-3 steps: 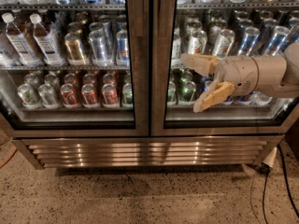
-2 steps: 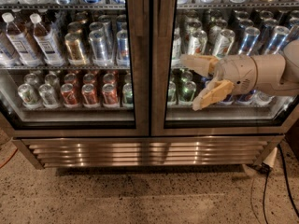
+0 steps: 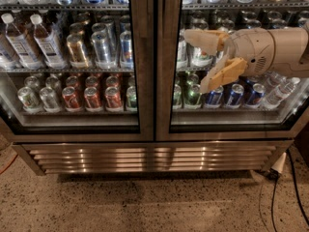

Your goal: Open right fridge door

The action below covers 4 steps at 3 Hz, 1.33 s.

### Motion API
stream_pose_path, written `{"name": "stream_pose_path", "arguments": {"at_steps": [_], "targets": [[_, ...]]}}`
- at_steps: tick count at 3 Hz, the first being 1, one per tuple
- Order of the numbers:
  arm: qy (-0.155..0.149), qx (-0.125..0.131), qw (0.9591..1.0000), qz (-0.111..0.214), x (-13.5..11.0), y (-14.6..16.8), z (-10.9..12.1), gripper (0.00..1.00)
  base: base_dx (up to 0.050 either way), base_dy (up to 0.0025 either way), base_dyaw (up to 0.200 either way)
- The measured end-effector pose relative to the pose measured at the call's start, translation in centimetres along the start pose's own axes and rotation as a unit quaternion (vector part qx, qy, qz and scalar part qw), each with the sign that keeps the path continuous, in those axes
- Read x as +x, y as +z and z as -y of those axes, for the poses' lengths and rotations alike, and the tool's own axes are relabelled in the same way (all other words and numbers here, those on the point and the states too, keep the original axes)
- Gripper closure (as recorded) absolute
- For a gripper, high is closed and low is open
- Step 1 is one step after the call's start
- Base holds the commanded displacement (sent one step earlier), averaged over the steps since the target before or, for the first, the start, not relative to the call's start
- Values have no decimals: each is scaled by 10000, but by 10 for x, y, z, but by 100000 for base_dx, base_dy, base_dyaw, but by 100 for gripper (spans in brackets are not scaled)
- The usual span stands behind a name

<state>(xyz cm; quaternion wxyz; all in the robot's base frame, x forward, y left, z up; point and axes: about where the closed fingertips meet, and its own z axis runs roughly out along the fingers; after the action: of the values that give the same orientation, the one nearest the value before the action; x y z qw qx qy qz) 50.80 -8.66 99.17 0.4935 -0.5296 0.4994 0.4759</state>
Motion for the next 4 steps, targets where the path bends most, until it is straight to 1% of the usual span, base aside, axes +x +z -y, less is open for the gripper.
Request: {"name": "stream_pose_path", "arguments": {"at_steps": [1, 2, 3, 4], "targets": [[0, 0, 10000, 0, 0, 0, 0, 0, 4292, 224, 10399], [0, 0, 10000, 0, 0, 0, 0, 0, 1, -25, -19259], [0, 0, 10000, 0, 0, 0, 0, 0, 3501, -1, 12], [0, 0, 10000, 0, 0, 0, 0, 0, 4394, 219, 9589]]}}
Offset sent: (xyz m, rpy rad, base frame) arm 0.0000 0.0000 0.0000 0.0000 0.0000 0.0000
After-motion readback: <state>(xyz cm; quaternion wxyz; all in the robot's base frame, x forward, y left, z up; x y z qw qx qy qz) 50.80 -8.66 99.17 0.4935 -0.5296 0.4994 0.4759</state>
